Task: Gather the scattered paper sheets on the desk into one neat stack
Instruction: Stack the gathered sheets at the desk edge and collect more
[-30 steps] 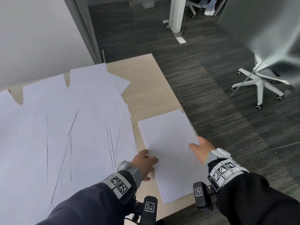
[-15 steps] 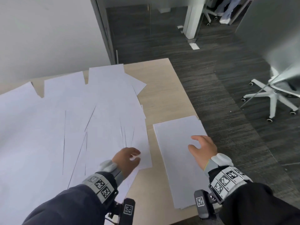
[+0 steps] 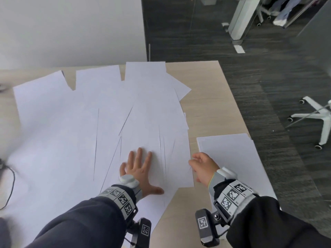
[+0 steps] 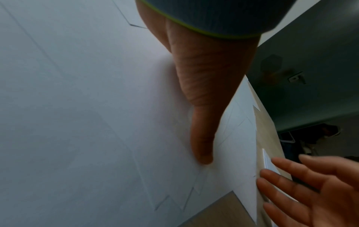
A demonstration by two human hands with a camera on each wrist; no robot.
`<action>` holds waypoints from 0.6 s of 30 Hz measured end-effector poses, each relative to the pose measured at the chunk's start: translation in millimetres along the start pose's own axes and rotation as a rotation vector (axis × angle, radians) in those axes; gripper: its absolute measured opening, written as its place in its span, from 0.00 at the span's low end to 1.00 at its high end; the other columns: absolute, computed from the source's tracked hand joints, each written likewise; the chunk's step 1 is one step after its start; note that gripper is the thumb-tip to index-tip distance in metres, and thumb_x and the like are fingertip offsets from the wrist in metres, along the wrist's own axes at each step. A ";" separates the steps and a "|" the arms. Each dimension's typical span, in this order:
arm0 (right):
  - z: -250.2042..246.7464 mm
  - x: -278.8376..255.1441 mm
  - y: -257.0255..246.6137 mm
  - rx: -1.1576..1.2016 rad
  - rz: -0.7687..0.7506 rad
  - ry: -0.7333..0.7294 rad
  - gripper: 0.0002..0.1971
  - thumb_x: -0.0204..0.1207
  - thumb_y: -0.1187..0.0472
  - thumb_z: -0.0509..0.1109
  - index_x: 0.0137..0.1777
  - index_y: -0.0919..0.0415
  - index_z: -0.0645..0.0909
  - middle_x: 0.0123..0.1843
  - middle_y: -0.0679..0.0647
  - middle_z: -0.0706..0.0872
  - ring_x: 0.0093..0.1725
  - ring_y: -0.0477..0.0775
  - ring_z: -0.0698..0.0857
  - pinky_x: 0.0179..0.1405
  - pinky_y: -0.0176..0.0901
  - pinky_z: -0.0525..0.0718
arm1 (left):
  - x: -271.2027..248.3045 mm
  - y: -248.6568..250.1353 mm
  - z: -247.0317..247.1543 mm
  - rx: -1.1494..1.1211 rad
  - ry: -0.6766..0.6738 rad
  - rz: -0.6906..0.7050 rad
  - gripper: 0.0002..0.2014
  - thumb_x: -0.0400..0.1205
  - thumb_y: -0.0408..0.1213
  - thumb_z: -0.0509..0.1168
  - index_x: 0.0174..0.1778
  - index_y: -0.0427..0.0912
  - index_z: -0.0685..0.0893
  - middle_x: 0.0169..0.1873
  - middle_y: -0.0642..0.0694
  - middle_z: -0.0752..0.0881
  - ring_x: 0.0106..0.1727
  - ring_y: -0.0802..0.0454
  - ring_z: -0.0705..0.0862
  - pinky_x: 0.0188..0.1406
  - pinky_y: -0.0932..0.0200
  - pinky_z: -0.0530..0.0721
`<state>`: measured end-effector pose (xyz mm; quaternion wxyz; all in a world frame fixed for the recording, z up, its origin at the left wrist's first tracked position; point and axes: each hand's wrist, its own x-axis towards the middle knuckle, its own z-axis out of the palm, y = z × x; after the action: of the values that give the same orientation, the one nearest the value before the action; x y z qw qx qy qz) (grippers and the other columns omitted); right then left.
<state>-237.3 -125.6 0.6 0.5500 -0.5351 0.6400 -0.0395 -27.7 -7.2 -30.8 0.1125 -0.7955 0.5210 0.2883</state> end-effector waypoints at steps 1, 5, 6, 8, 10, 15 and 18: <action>4.1 1.5 -1.4 0.019 0.011 0.001 0.20 0.75 0.53 0.67 0.68 0.47 0.77 0.63 0.44 0.82 0.56 0.50 0.85 0.59 0.56 0.87 | -0.7 -1.8 0.4 -0.010 0.002 0.004 0.71 0.59 0.82 0.67 0.83 0.62 0.23 0.82 0.50 0.19 0.85 0.45 0.23 0.86 0.37 0.39; 14.3 1.6 -9.0 0.099 0.041 0.019 0.18 0.76 0.56 0.68 0.67 0.48 0.77 0.62 0.48 0.84 0.44 0.54 0.88 0.38 0.47 0.88 | -1.2 -7.3 1.7 -0.048 0.025 0.028 0.70 0.60 0.81 0.68 0.85 0.60 0.26 0.83 0.54 0.21 0.86 0.47 0.25 0.86 0.40 0.39; 15.4 2.5 -9.7 0.100 0.045 0.030 0.18 0.76 0.57 0.68 0.66 0.49 0.77 0.59 0.50 0.85 0.39 0.53 0.86 0.33 0.44 0.85 | -1.0 -8.6 2.1 -0.058 0.035 0.034 0.70 0.61 0.81 0.67 0.85 0.60 0.27 0.83 0.54 0.22 0.86 0.48 0.25 0.87 0.40 0.39; 14.5 5.0 -9.7 0.116 0.062 0.052 0.18 0.77 0.57 0.69 0.67 0.52 0.76 0.53 0.54 0.84 0.34 0.53 0.80 0.30 0.42 0.77 | 0.0 -10.1 1.7 -0.086 0.061 0.042 0.68 0.63 0.80 0.68 0.86 0.58 0.30 0.85 0.56 0.25 0.86 0.50 0.27 0.87 0.42 0.40; 14.3 8.8 -8.1 0.114 0.073 0.063 0.21 0.74 0.55 0.71 0.68 0.51 0.76 0.50 0.55 0.83 0.39 0.54 0.80 0.36 0.43 0.75 | 0.8 -15.7 0.3 -0.125 0.098 0.053 0.66 0.65 0.78 0.68 0.88 0.58 0.34 0.87 0.57 0.30 0.88 0.52 0.31 0.87 0.44 0.43; 14.1 12.6 -4.6 0.131 0.070 0.027 0.17 0.75 0.53 0.75 0.58 0.63 0.83 0.47 0.53 0.86 0.44 0.53 0.82 0.40 0.42 0.77 | 3.9 -30.8 -6.4 -0.266 0.186 0.058 0.54 0.71 0.68 0.72 0.88 0.57 0.50 0.89 0.55 0.47 0.89 0.52 0.49 0.86 0.49 0.55; 18.5 15.9 -3.6 0.109 0.068 0.011 0.21 0.76 0.50 0.72 0.56 0.70 0.83 0.59 0.69 0.87 0.62 0.68 0.84 0.67 0.56 0.80 | 4.1 -36.9 -11.6 -0.357 0.239 0.034 0.44 0.73 0.65 0.73 0.84 0.56 0.66 0.85 0.56 0.62 0.85 0.52 0.61 0.83 0.54 0.62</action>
<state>-218.4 -128.6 -14.9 0.5759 -0.4820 0.6577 -0.0584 10.4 0.1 -28.2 -0.0977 -0.8223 0.4846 0.2817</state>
